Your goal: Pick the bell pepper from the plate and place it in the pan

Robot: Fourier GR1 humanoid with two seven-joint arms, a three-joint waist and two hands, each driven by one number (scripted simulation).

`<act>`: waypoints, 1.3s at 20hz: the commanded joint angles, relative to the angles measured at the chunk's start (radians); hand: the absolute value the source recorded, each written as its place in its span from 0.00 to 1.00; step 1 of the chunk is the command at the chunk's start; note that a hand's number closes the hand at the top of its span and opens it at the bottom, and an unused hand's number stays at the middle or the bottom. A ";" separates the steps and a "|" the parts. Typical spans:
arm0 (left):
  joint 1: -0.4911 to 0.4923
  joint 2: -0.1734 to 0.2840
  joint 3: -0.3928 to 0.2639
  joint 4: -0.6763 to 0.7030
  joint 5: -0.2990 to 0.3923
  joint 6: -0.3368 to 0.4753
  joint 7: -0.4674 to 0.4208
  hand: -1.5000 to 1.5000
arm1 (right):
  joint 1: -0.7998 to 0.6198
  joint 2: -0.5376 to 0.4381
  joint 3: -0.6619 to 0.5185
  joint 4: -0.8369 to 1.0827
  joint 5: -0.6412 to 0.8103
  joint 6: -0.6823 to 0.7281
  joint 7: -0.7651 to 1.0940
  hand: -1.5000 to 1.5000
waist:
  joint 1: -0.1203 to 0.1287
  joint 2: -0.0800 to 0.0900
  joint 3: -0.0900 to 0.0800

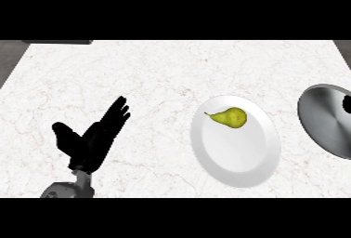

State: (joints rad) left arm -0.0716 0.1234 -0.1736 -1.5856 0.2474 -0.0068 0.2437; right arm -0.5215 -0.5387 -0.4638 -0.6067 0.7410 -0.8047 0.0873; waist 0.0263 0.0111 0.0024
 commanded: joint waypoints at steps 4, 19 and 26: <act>-0.058 0.028 0.044 0.007 0.041 -0.042 0.029 0.50 | -0.093 -0.078 -0.026 0.289 -0.011 0.148 -0.005 0.00 | 0.019 0.008 0.002; -0.054 -0.022 0.031 0.002 -0.004 0.032 0.047 0.50 | -0.032 -0.067 -0.416 0.223 -0.531 0.415 -0.546 0.00 | -0.018 -0.003 0.003; 0.027 0.000 0.037 0.021 -0.002 -0.035 -0.034 0.50 | 0.134 -0.113 -0.426 0.277 -0.603 0.731 -0.689 0.00 | -0.027 -0.008 0.000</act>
State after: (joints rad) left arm -0.0542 0.1135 -0.1550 -1.5762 0.2370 -0.0230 0.2293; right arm -0.4834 -0.6455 -0.8651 -0.3438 0.1926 -0.2278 -0.5050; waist 0.0096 0.0055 0.0029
